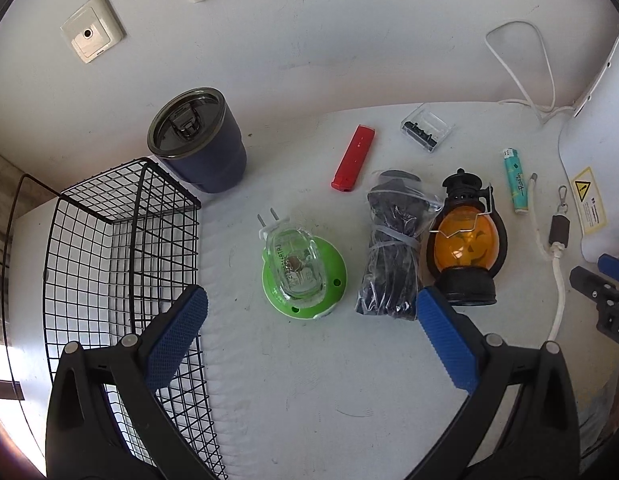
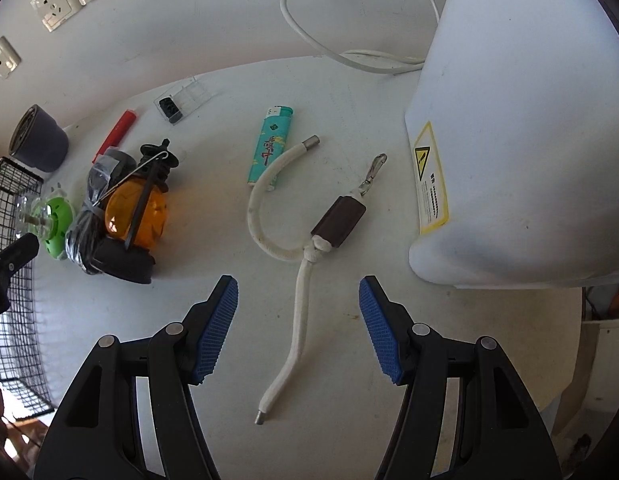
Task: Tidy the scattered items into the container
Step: 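Grasp the green plug-in device with the left tool while the right tool grasps the white rope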
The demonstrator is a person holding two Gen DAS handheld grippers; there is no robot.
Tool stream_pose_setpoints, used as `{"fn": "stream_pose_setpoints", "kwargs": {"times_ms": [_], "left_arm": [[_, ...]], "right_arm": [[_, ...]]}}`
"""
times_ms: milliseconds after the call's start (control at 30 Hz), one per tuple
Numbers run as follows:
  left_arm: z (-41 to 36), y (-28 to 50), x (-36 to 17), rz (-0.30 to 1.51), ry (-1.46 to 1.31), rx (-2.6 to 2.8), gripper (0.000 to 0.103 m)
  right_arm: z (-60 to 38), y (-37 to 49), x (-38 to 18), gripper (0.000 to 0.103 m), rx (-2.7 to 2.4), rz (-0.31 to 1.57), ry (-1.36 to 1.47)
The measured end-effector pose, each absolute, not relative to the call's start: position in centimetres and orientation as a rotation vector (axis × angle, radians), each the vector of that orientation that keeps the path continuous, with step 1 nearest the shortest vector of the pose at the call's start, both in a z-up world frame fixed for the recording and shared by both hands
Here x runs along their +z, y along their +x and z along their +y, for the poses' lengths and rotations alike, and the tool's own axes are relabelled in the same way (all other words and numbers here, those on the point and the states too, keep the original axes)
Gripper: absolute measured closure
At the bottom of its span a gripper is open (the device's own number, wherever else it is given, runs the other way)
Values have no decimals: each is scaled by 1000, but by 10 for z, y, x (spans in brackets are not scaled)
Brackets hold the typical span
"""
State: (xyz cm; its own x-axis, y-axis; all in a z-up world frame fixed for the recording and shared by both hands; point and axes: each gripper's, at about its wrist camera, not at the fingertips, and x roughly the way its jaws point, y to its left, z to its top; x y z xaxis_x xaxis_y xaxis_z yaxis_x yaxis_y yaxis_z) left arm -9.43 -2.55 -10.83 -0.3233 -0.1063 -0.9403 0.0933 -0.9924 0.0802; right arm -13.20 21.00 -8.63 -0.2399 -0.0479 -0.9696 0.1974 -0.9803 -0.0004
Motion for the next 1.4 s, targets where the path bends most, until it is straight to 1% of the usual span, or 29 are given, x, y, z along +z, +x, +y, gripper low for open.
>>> {"fn": "stream_pose_setpoints", "kwargs": {"times_ms": [200, 367, 633, 700, 767, 800, 933, 1000, 1033, 1200, 1267, 1300, 1333, 1367, 1400], "left_arm": [[-24, -102, -120, -4, 1767, -2418, 2], [-25, -108, -130, 18, 1799, -2393, 13], [-25, -113, -138, 42, 1809, -2366, 17], [-25, -114, -140, 49, 1818, -2361, 22], [-25, -115, -143, 61, 1831, -2355, 29], [-25, -116, -145, 69, 1835, -2353, 31], [-24, -120, -148, 98, 1840, -2356, 46], [-25, -124, -150, 107, 1841, -2353, 51], [-25, -125, -150, 114, 1840, -2351, 53], [-27, -127, -150, 154, 1820, -2340, 56], [-29, -123, -148, 154, 1817, -2344, 67], [-30, -124, -147, 155, 1817, -2343, 70], [-31, -124, -147, 163, 1818, -2343, 73], [-31, -124, -147, 173, 1819, -2347, 73], [-33, -123, -147, 179, 1819, -2350, 73]], "right_arm": [[212, -145, -108, 40, -2336, 190, 1876], [212, -151, -123, 40, -2325, 197, 1903], [211, -153, -139, 40, -2315, 217, 1922], [209, -153, -137, 40, -2315, 224, 1914], [208, -153, -135, 40, -2316, 231, 1900], [207, -153, -134, 40, -2317, 234, 1893], [206, -148, -129, 40, -2322, 239, 1868], [205, -146, -127, 42, -2325, 243, 1857], [204, -145, -126, 44, -2325, 247, 1852], [201, -141, -119, 55, -2322, 258, 1838], [200, -140, -117, 61, -2323, 255, 1837], [200, -139, -115, 62, -2324, 254, 1837], [200, -139, -114, 66, -2326, 252, 1834], [200, -138, -113, 72, -2327, 251, 1830], [199, -138, -112, 75, -2328, 254, 1828]]}}
